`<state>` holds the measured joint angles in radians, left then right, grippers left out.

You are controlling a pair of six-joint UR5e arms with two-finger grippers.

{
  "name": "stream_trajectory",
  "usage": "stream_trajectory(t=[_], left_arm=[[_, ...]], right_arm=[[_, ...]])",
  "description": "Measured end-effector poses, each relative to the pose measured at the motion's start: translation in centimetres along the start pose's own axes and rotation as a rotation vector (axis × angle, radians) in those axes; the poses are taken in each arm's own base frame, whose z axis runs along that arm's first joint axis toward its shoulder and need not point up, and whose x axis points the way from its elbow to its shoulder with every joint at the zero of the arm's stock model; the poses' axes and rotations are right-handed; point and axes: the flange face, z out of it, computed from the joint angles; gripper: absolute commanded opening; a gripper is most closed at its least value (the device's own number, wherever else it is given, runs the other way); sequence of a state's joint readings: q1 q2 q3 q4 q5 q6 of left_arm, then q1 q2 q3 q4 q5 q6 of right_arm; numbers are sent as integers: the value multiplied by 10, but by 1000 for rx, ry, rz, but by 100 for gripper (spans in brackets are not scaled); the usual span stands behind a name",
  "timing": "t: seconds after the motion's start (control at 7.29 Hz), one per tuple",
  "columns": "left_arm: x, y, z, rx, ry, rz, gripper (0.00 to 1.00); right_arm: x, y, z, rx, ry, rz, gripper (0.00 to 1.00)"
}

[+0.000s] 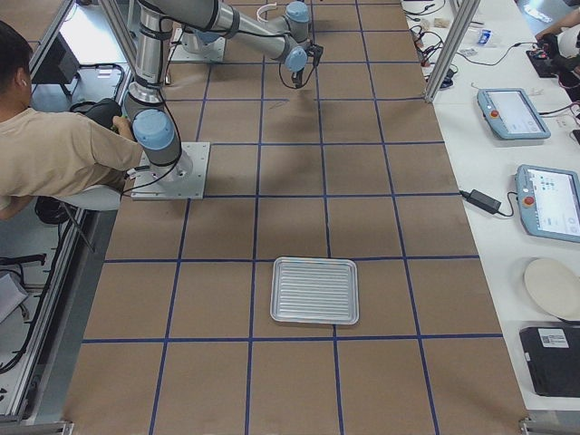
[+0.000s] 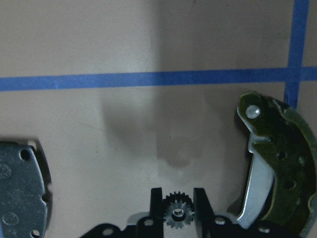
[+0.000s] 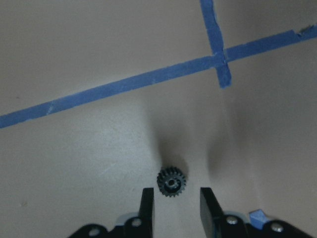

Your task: Place bearing gear from tray to pile

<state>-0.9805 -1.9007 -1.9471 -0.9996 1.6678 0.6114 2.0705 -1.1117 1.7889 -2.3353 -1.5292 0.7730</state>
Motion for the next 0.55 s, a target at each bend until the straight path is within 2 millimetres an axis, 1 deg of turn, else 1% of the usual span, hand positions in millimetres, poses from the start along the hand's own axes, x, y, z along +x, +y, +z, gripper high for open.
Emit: stream_trajectory(t=[0.14, 0.27, 0.41, 0.55], left_arm=[[2, 2, 5, -2, 1, 0, 0], [3, 3, 9, 1, -2, 2, 44], [3, 4, 10, 2, -3, 3, 94], [3, 3, 10, 4, -4, 4, 100]], right_arm=[[5, -15, -11, 15, -5, 17, 100], [20, -43, -32, 25, -2, 19, 100], [48, -78, -58, 13, 13, -10, 100], [85, -109, -88, 0, 26, -55, 100]])
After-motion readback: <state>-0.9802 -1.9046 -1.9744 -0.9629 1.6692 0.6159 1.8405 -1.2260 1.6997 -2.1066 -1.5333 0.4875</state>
